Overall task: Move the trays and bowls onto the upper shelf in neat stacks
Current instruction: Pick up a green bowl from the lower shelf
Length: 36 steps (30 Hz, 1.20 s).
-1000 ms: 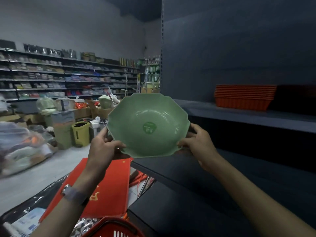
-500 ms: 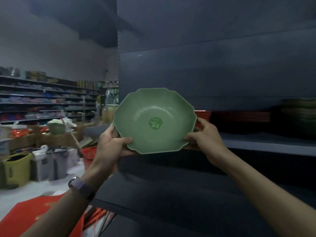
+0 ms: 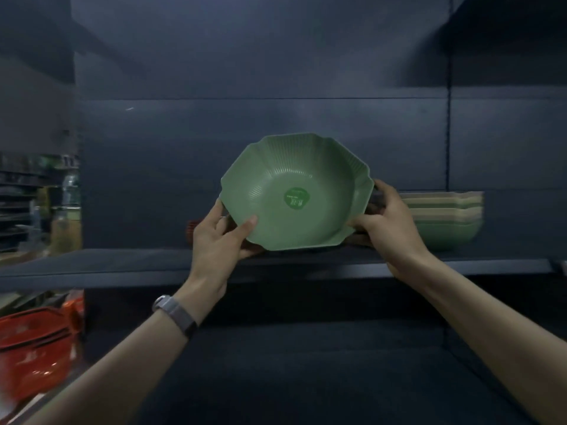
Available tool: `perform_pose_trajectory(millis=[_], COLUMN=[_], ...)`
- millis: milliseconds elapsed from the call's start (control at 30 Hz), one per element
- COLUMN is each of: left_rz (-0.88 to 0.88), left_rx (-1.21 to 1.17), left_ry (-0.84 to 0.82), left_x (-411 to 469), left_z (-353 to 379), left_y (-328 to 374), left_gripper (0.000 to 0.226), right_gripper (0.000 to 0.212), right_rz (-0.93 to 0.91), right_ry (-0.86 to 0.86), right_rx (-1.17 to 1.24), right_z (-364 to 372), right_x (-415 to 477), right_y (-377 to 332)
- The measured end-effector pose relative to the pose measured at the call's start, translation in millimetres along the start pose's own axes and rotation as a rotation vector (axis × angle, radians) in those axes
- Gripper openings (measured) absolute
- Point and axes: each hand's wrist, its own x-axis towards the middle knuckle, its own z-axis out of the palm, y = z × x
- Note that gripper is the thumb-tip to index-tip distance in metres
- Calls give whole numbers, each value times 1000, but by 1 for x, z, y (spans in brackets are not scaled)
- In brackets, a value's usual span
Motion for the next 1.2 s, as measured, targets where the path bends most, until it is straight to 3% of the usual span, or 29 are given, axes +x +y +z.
perform_pose_trajectory(millis=[67, 200, 267, 333, 433, 467, 633, 933, 1200], left_rz=[11, 64, 105, 137, 189, 204, 239, 293, 198], left_rx=[13, 110, 126, 122, 94, 87, 60, 147, 174], left_ry=[-136, -354, -403, -429, -452, -455, -466, -461, -467], left_x=[9, 26, 35, 45, 59, 64, 83, 128, 162], left_z=[21, 61, 80, 100, 130, 140, 187, 244, 263], left_y=[-4, -10, -13, -17, -26, -29, -45, -58, -88], left_gripper=[65, 107, 115, 116, 120, 119, 106, 98, 105], right_gripper=[76, 63, 83, 89, 71, 74, 141, 122, 131], right_rz=[-18, -66, -64, -89, -127, -137, -127, -170, -113], right_ry=[24, 77, 108, 119, 94, 73, 19, 21, 41], right_rx=[-15, -97, -154, -163, -161, -176, -357, -431, -438], right_z=[-21, -62, -79, -99, -123, -132, -178, -226, -237], right_x=[5, 13, 15, 19, 24, 26, 40, 82, 124], right_y=[-5, -16, -23, -26, -30, -31, -38, -33, -10])
